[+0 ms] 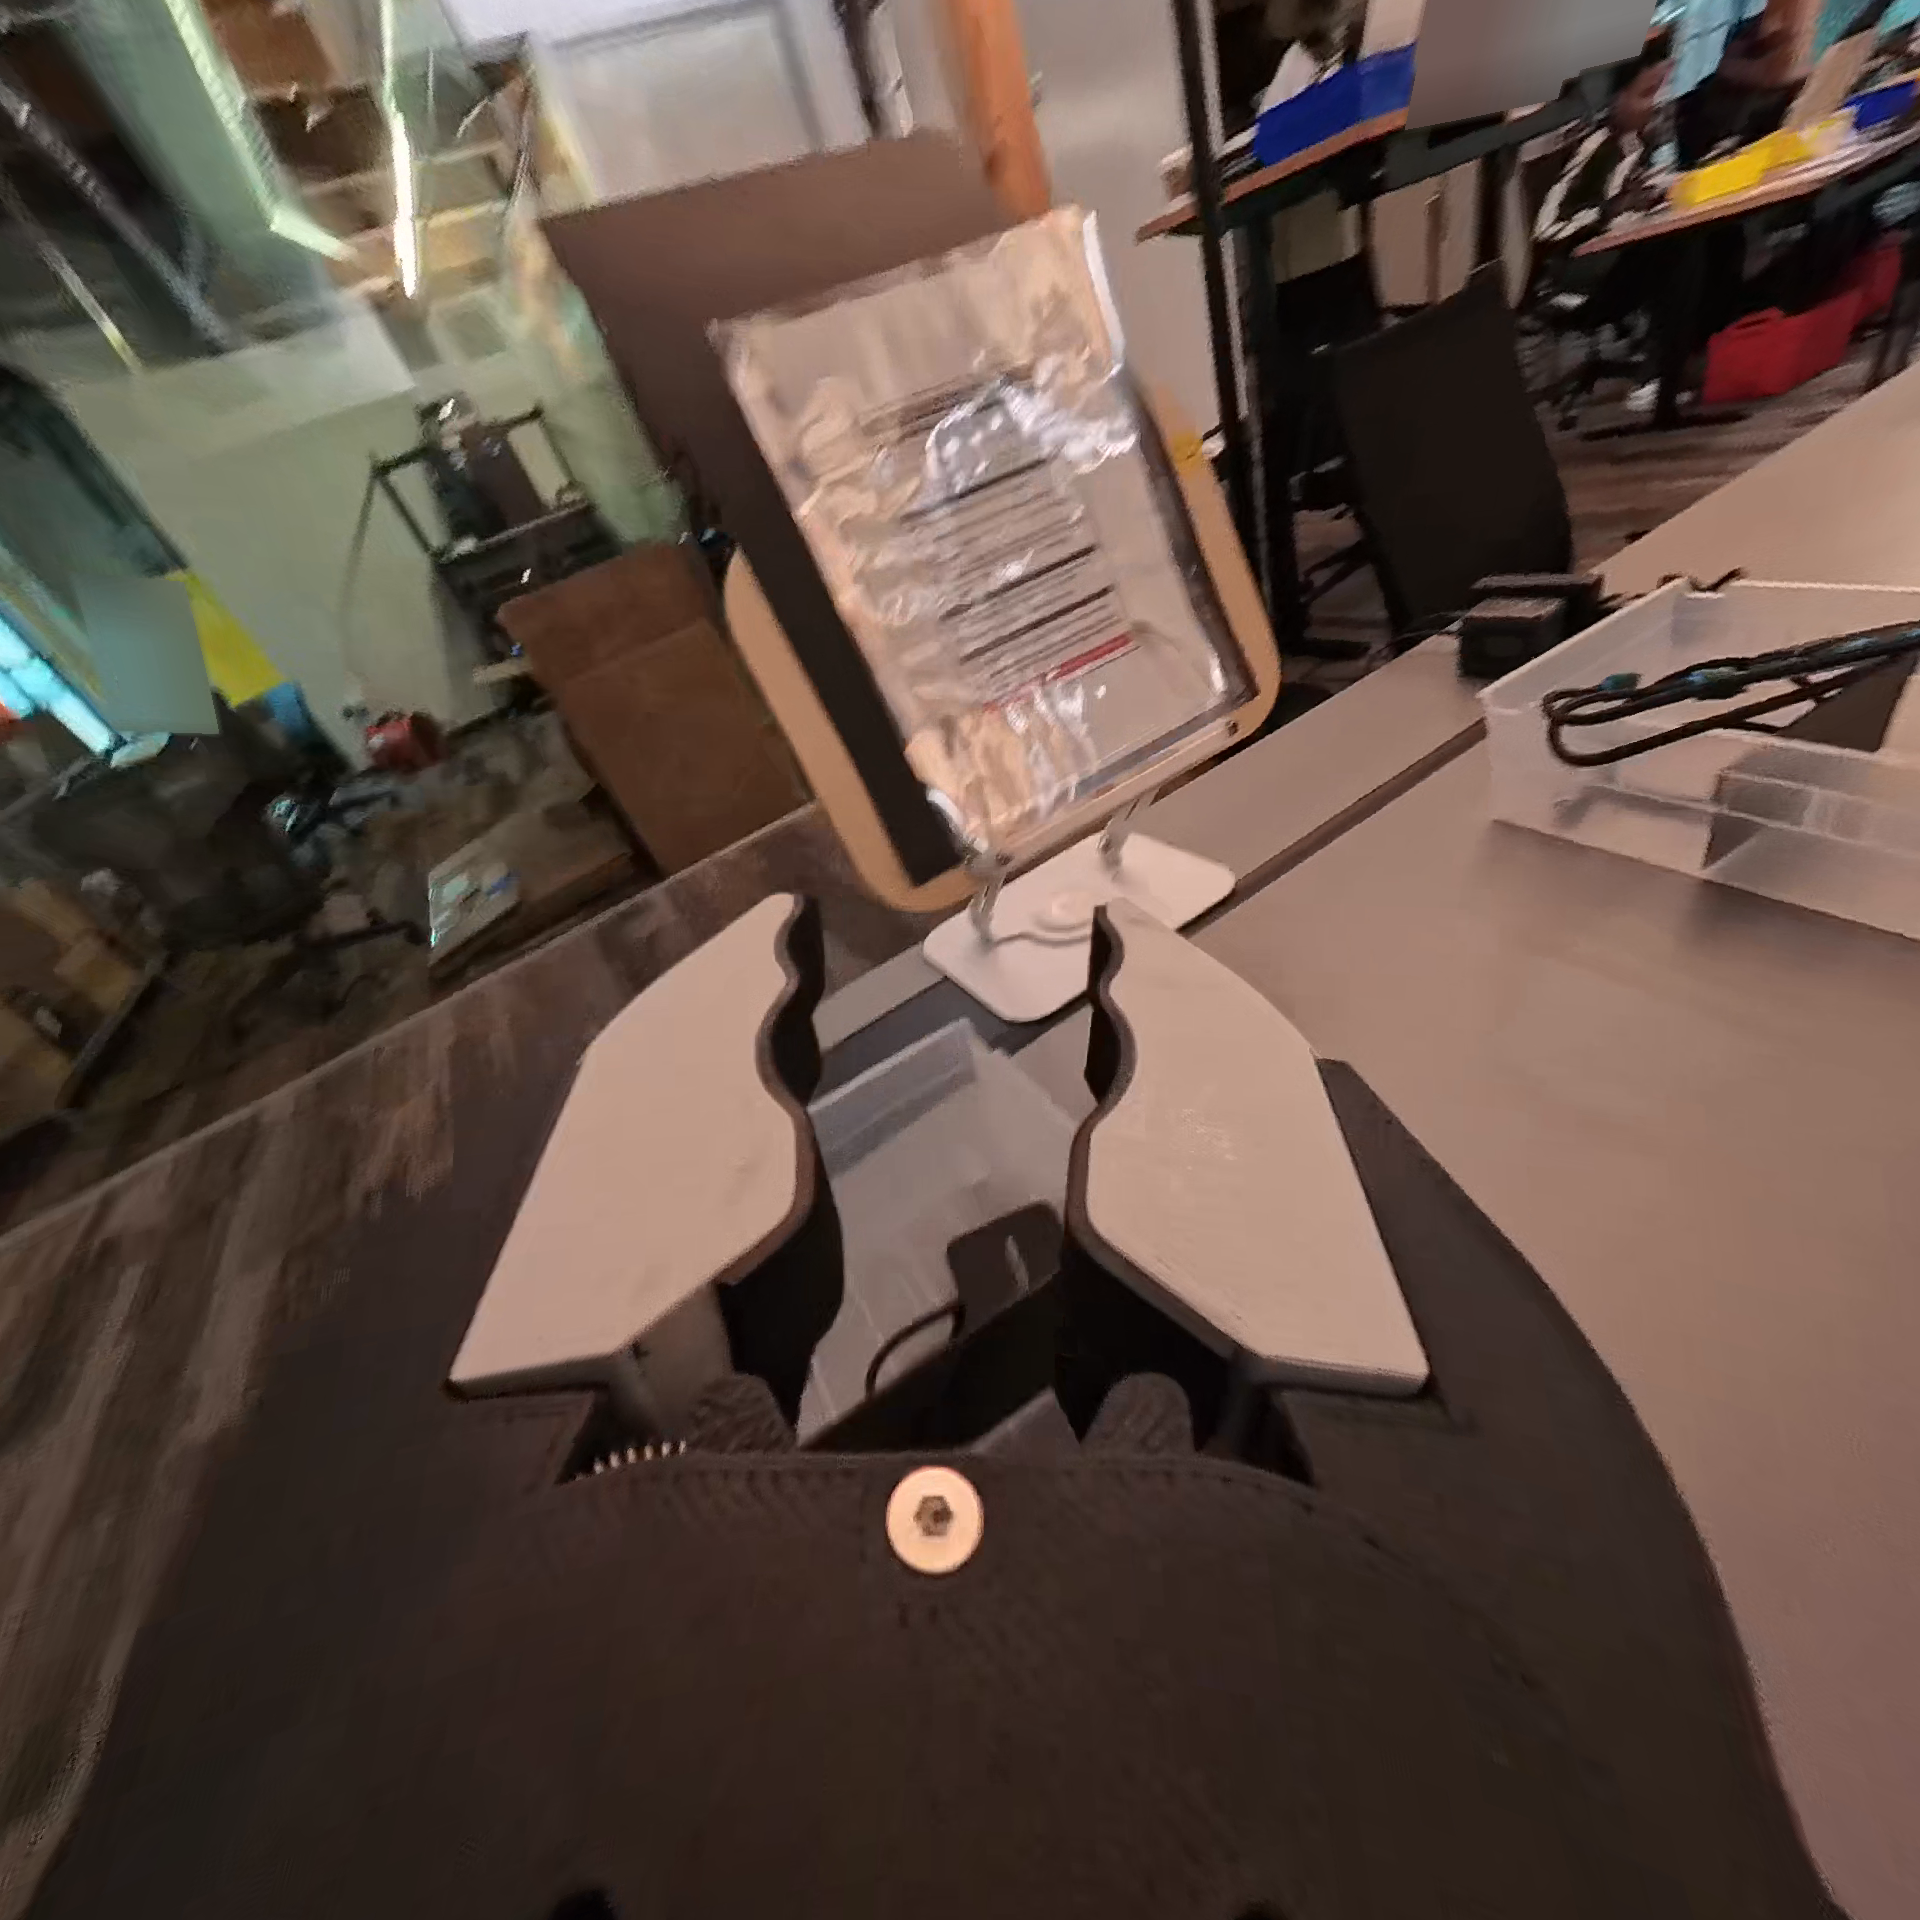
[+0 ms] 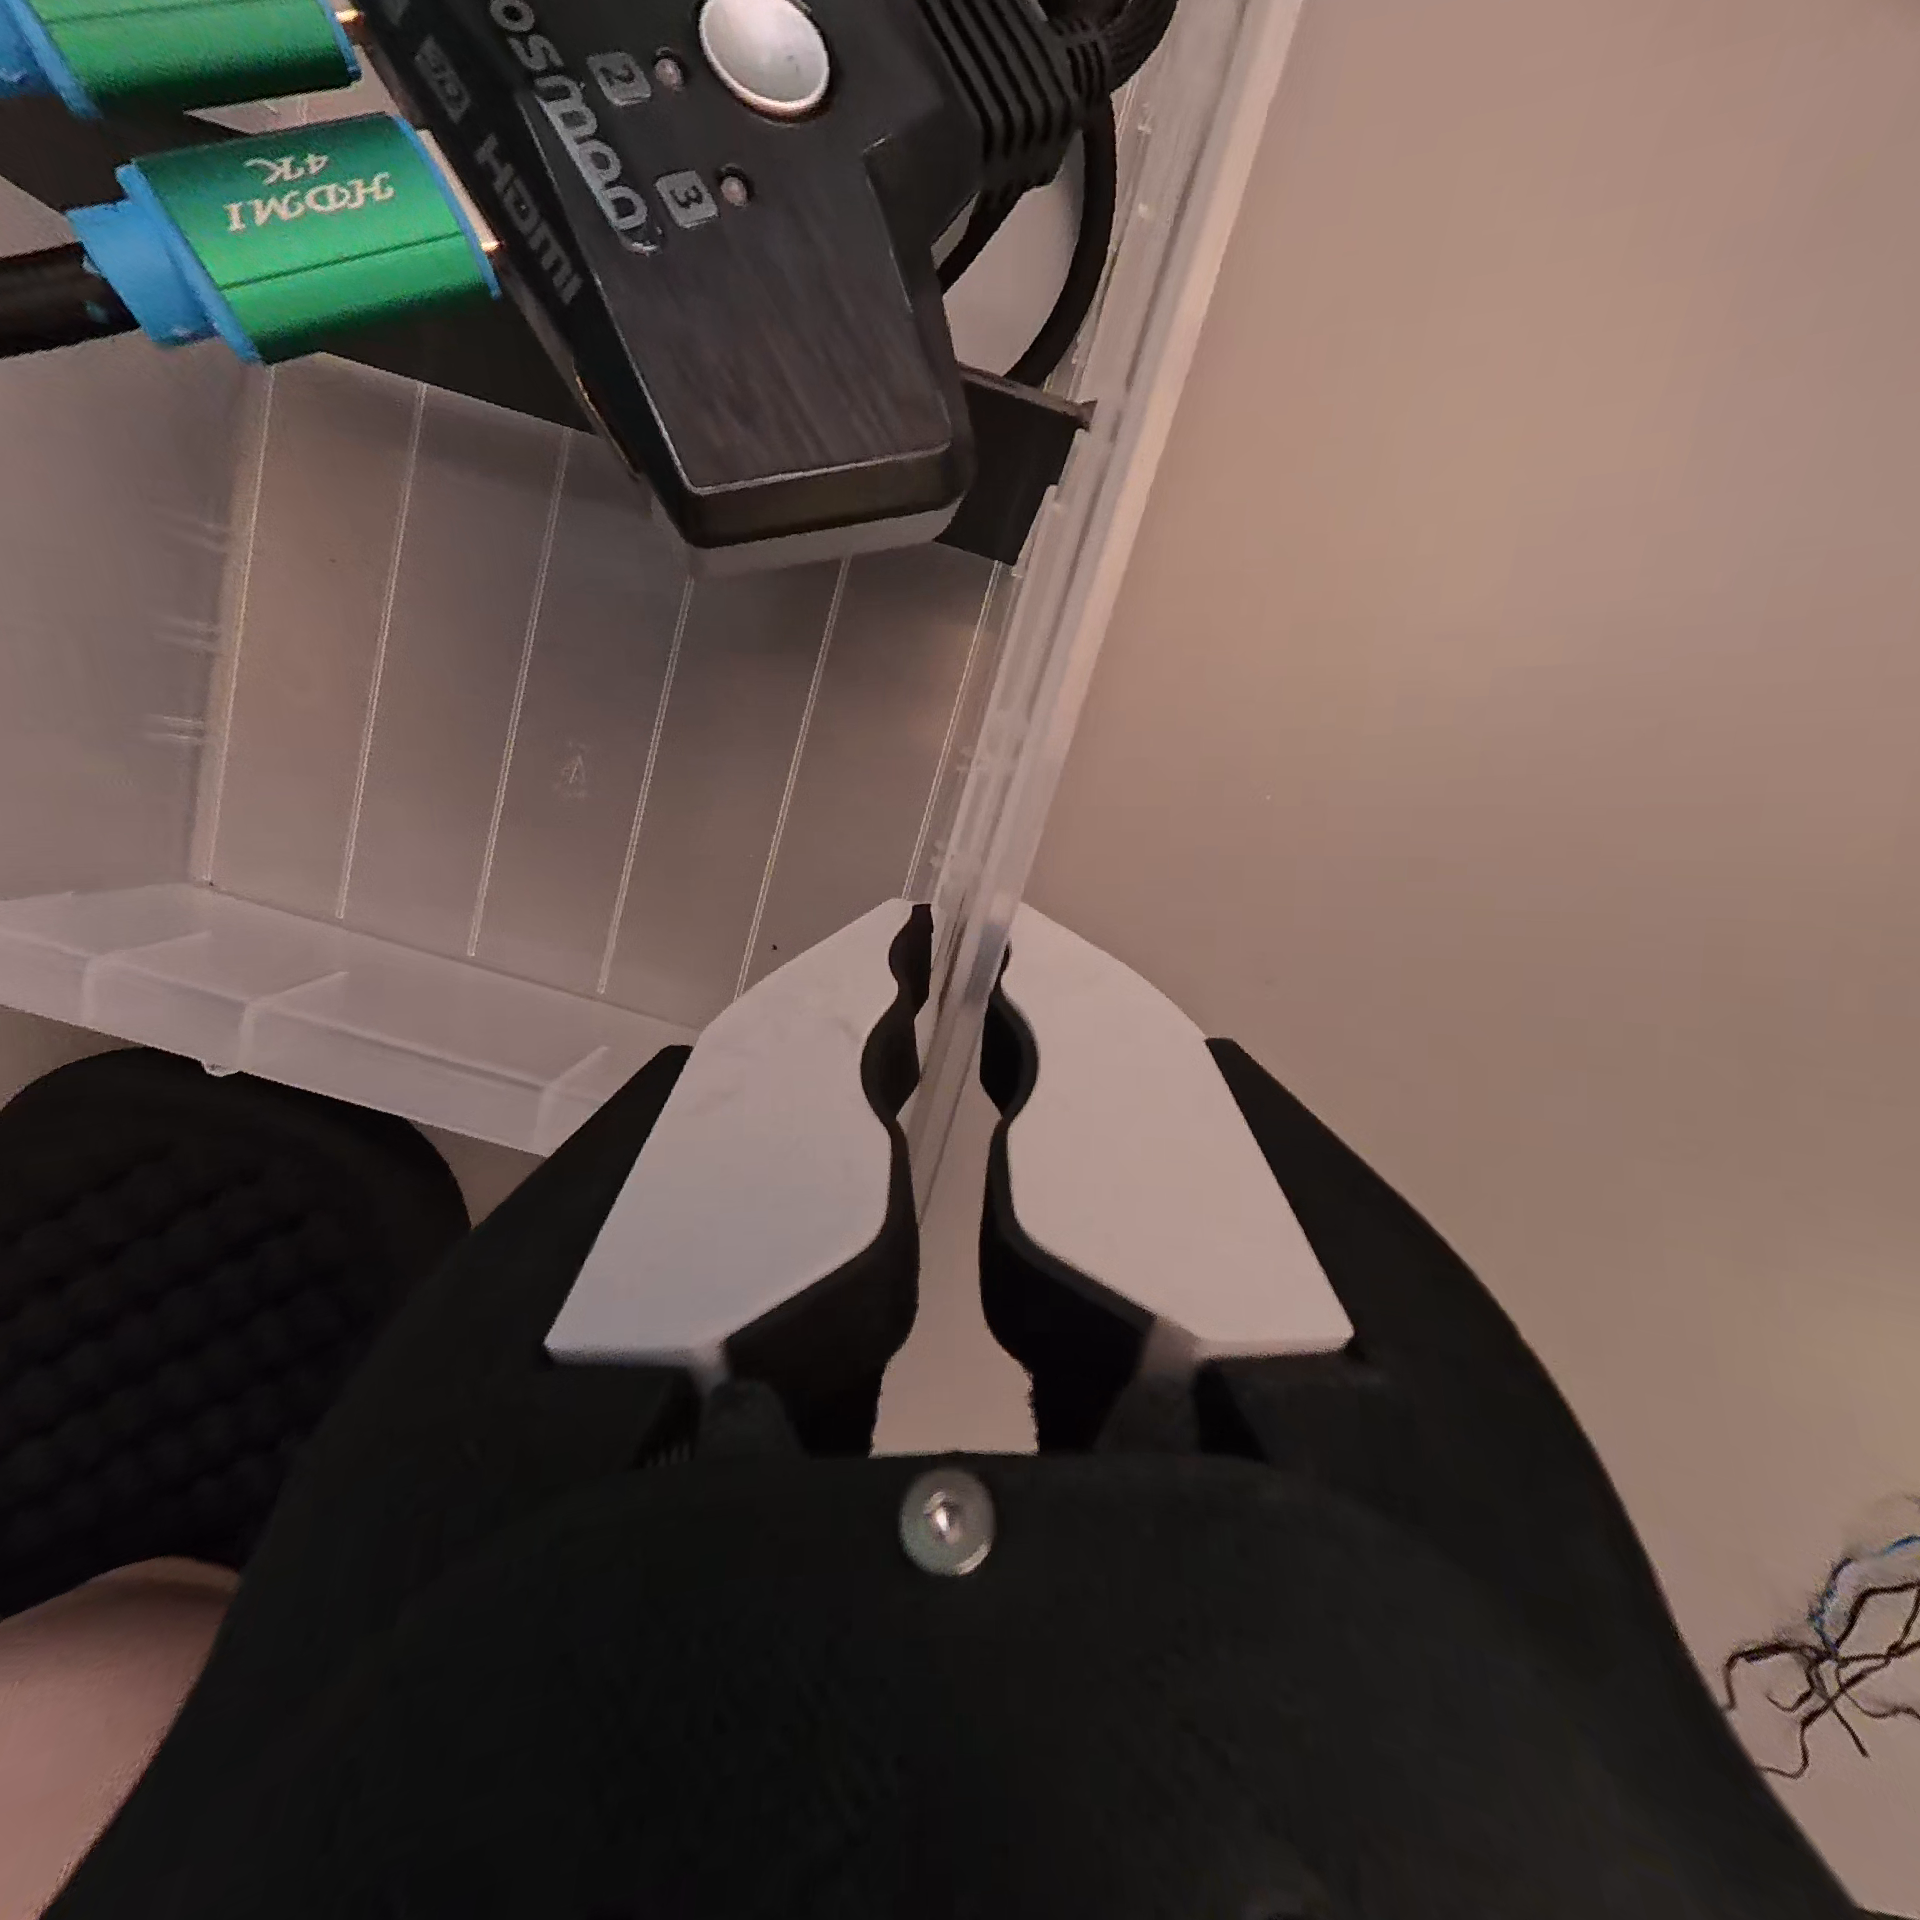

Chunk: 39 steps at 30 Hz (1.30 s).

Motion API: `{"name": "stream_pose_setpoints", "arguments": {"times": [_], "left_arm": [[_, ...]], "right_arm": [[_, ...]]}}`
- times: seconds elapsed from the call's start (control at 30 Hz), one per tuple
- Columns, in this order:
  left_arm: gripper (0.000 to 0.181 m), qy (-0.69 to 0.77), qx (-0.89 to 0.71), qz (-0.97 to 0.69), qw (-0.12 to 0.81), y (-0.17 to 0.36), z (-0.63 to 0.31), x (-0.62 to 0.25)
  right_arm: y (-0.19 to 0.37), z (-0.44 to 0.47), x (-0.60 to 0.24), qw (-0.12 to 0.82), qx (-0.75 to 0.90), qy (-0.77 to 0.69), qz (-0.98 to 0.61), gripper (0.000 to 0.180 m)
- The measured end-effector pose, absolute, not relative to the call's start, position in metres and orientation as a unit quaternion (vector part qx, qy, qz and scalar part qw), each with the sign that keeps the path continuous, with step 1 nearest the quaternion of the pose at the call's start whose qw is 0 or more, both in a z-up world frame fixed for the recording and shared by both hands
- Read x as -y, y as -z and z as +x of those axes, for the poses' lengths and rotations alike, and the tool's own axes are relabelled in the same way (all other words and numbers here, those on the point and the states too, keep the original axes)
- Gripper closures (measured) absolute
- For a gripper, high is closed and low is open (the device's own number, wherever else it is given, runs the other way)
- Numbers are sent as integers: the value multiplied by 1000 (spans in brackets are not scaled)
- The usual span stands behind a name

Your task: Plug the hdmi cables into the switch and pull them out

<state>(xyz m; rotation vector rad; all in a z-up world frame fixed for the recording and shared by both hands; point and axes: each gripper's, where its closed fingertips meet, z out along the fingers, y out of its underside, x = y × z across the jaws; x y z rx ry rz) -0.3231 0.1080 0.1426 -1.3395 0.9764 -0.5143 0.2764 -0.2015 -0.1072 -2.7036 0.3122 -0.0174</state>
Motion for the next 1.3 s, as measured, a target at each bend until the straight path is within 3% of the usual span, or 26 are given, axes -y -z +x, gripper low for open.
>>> {"name": "stream_pose_setpoints", "arguments": {"times": [0.13,0.4,0.5,0.6,0.7,0.9,1.03,1.13,1.3], "left_arm": [[136,207,-396,-690,569,-107,-359,-123],[137,149,-345,-891,254,7,-397,-107],[138,115,-304,-928,181,34,-408,-107],[141,132,-263,-945,141,49,-406,-111],[130,122,-237,-959,98,67,-410,-114],[124,107,-210,-971,39,94,-417,-120],[132,106,-209,-972,26,102,-416,-125],[148,112,-220,-969,7,108,-412,-124],[150,111,-223,-968,-13,111,-416,-121]], "right_arm": [[107,271,197,209,-101,0,-973,171],[109,269,198,170,-125,8,-977,164],[113,267,198,158,-122,6,-980,164],[115,266,198,155,-117,3,-981,165],[115,267,198,154,-116,5,-981,165],[116,268,199,151,-112,12,-982,168],[118,268,199,150,-110,10,-982,169],[118,267,200,148,-111,9,-983,170],[118,267,200,146,-114,8,-983,170]]}}
